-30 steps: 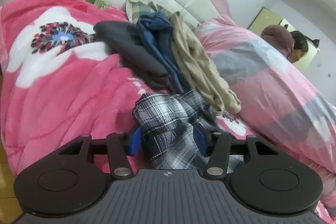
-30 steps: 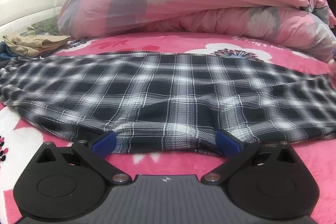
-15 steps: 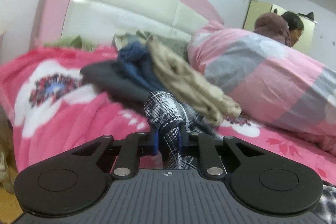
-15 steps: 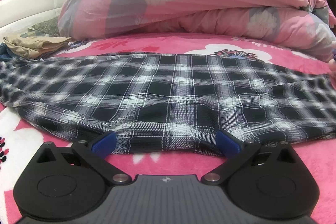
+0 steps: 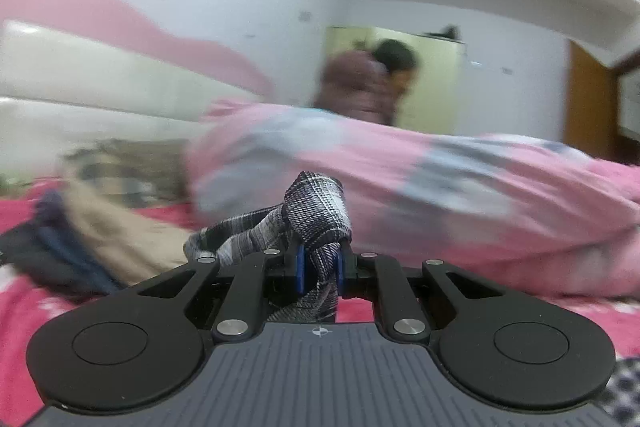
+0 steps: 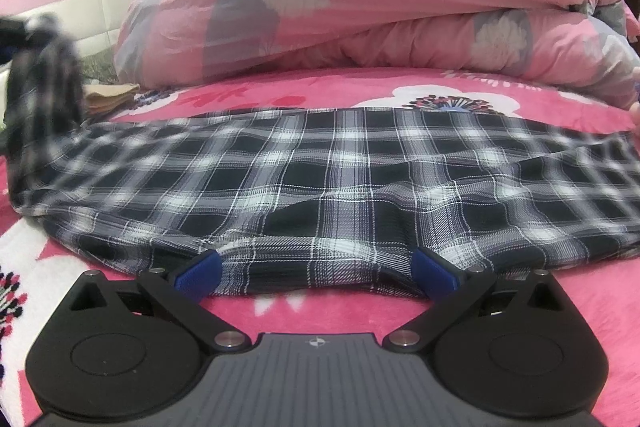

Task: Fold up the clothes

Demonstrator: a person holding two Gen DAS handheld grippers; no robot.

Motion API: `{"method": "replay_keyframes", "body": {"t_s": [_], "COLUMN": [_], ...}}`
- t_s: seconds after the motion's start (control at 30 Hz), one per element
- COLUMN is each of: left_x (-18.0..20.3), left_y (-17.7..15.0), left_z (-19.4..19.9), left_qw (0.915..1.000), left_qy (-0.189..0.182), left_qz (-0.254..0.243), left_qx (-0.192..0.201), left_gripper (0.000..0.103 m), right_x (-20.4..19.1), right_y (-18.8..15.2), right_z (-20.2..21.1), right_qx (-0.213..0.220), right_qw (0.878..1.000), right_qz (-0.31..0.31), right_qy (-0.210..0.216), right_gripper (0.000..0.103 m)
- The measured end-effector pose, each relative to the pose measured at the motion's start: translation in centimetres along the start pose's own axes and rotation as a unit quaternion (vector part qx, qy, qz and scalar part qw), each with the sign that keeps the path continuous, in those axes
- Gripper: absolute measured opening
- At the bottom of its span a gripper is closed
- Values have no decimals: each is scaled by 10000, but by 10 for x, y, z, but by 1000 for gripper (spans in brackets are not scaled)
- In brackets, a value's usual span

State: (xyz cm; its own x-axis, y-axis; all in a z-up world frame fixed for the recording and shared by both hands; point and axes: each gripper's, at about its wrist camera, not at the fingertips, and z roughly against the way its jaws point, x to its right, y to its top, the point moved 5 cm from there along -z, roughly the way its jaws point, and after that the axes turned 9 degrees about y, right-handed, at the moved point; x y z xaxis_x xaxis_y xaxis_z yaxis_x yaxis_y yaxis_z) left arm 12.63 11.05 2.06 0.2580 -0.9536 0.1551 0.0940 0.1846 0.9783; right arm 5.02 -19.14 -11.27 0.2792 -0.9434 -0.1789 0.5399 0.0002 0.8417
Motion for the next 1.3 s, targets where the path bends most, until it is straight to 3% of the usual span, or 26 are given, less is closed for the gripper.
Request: {"method": "replay_keyframes", "body": {"t_s": [0.13,0.23,0.33,0.43,0.5,0.57,0.6,0.73,0.97,1.13,1.3], "left_x": [62,102,134,140,126,109,102,68,20,10,7], "left_y": [-23,-57,-104,-138,-132,-120,-111,-78,-67,-80,-106], "left_z": [12,18,15,13,21,32,38,53,34,16,4], "left_qw": [9972,9901,9723,9529,9539,9553,9559,9600,9769,9738,9709], "left_qy": [-655,-1115,-1484,-1603,-1730,-1941,-2023,-2138,-1288,-1331,-1104], "left_qz": [-204,-406,-961,-1270,-1172,-1038,-1009,-1024,-1136,-1082,-1447], "left_qx": [-297,-749,-1530,-2240,-2153,-1972,-1873,-1486,-1269,-1490,-1557], "left_gripper": [12,12,16,21,34,54,56,59,59,59,59], "right_x": [3,5,8,11,13,14,15,17,17,7,-35], "right_y": [1,1,1,1,1,1,1,2,4,28,74], "right_z": [2,4,5,7,8,10,10,11,14,35,21], "right_qx": [66,124,182,239,278,316,335,359,343,727,696], "right_qw": [9999,9996,9990,9982,9976,9969,9965,9959,9956,9934,9953], "right_qz": [-101,-207,-313,-419,-489,-559,-594,-644,-693,-748,120], "right_qy": [90,175,260,345,402,459,487,522,534,482,665], "right_gripper": [103,103,103,103,103,103,103,103,103,103,103]}}
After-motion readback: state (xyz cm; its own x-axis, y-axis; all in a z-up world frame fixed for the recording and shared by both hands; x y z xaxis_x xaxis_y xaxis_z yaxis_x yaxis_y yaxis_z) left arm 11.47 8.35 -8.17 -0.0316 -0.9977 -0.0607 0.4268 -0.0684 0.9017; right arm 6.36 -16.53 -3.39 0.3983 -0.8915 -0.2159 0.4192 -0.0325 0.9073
